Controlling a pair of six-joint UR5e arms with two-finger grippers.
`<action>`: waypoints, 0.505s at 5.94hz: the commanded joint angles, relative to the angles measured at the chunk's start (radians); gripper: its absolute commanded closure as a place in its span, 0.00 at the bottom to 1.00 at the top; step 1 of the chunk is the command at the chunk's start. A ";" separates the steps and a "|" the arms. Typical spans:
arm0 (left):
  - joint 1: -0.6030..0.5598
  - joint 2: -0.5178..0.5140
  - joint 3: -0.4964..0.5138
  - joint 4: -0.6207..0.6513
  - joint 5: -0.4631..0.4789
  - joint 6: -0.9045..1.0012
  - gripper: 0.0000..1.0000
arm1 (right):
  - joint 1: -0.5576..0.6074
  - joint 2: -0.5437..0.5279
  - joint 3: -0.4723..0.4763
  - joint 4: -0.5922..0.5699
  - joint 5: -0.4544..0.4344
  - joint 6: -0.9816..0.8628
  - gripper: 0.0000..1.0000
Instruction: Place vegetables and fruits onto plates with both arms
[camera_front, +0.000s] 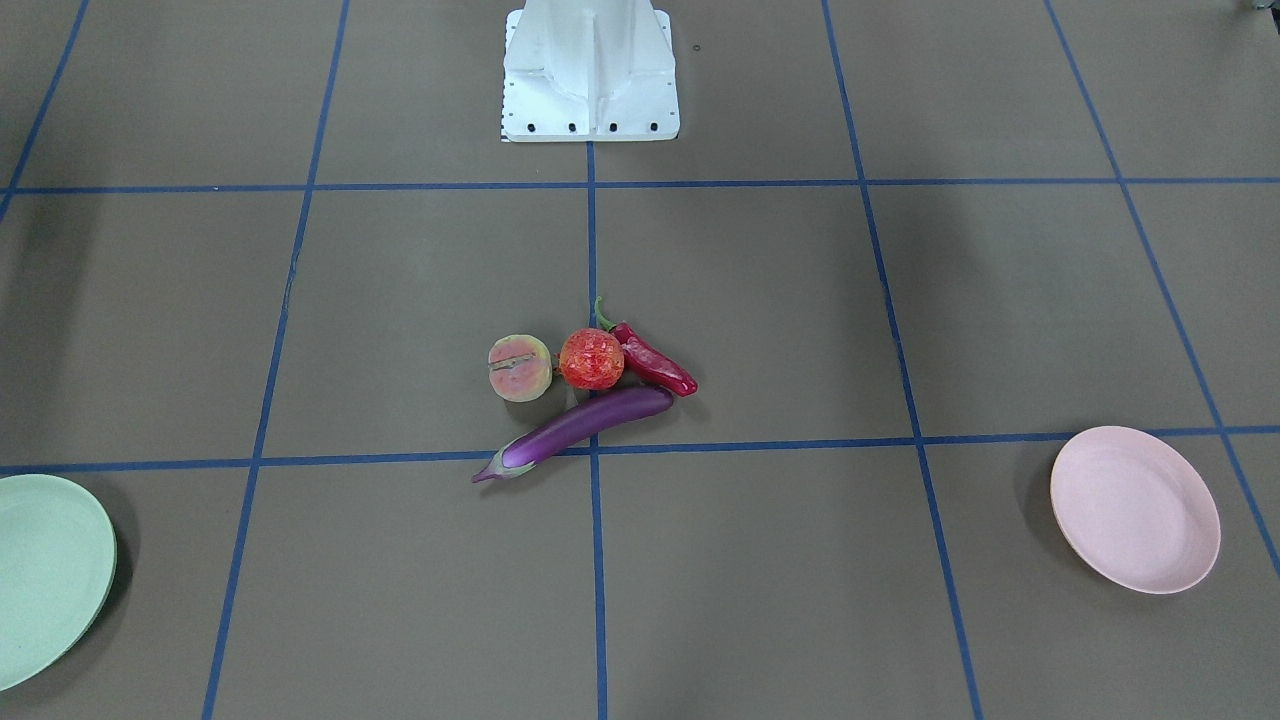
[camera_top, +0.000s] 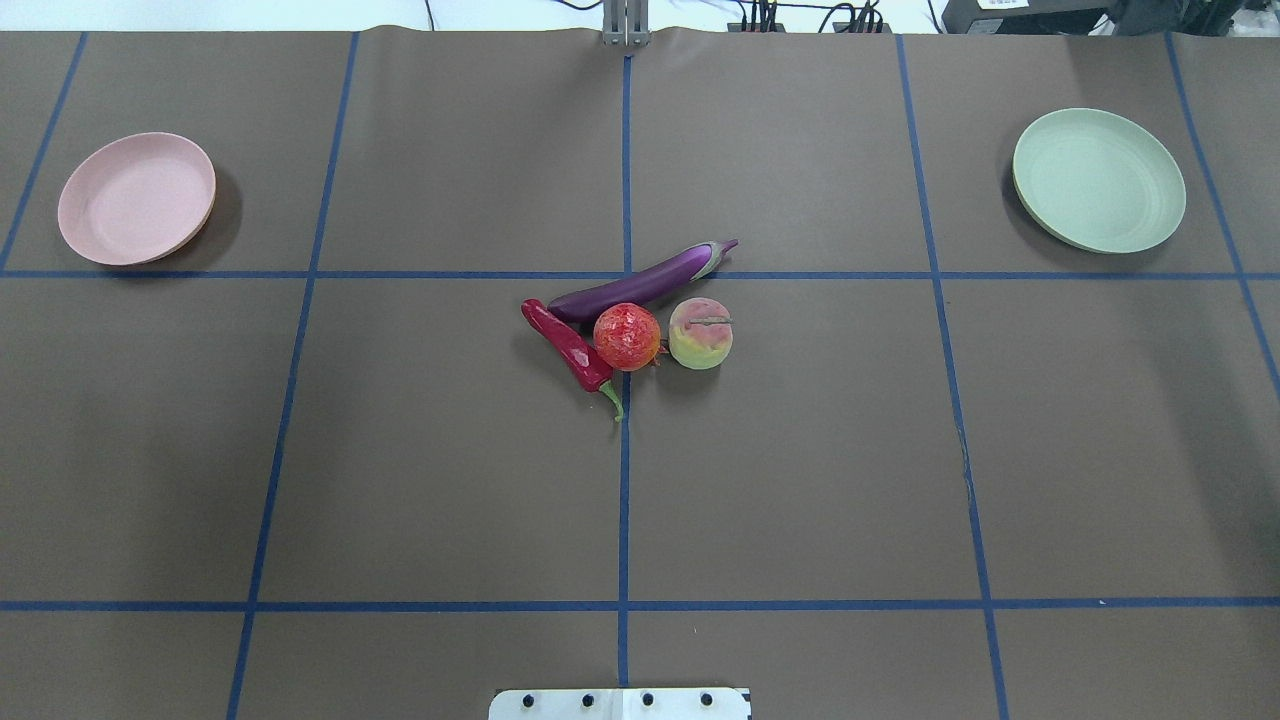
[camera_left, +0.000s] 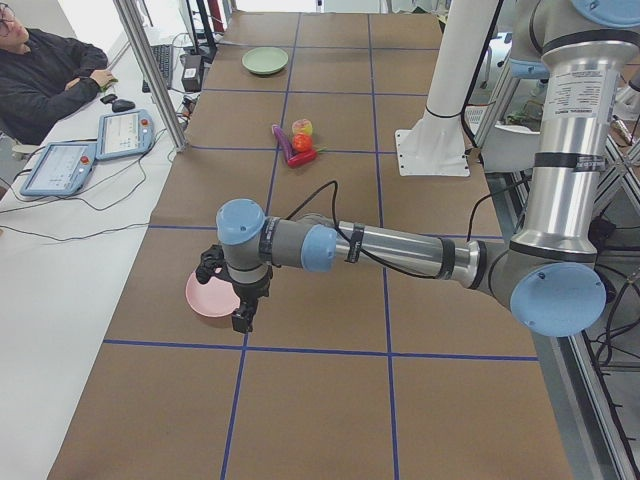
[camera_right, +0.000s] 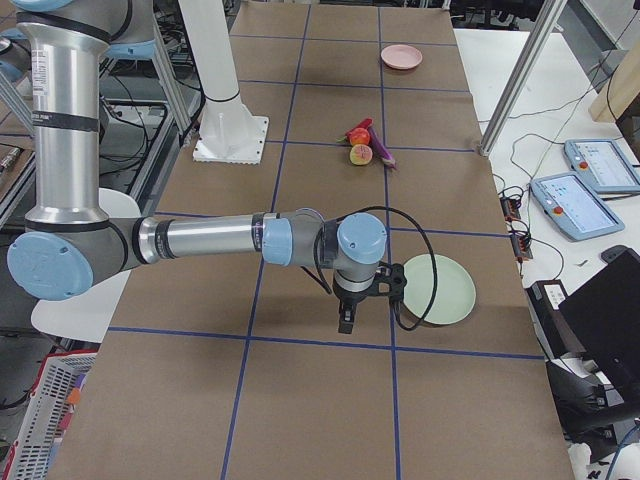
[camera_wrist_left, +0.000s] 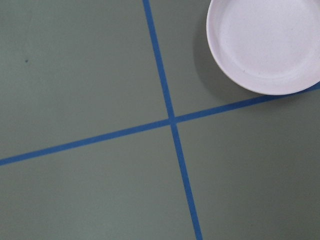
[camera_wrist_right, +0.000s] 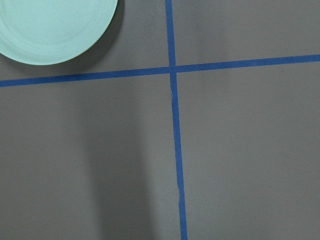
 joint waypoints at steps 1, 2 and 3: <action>0.067 -0.096 -0.034 -0.014 0.002 -0.113 0.00 | -0.019 0.044 0.002 0.003 -0.002 0.039 0.00; 0.090 -0.149 -0.046 -0.015 -0.009 -0.194 0.00 | -0.031 0.085 0.005 0.003 -0.003 0.037 0.00; 0.130 -0.171 -0.054 -0.021 -0.012 -0.250 0.00 | -0.032 0.088 -0.007 0.003 0.010 0.034 0.00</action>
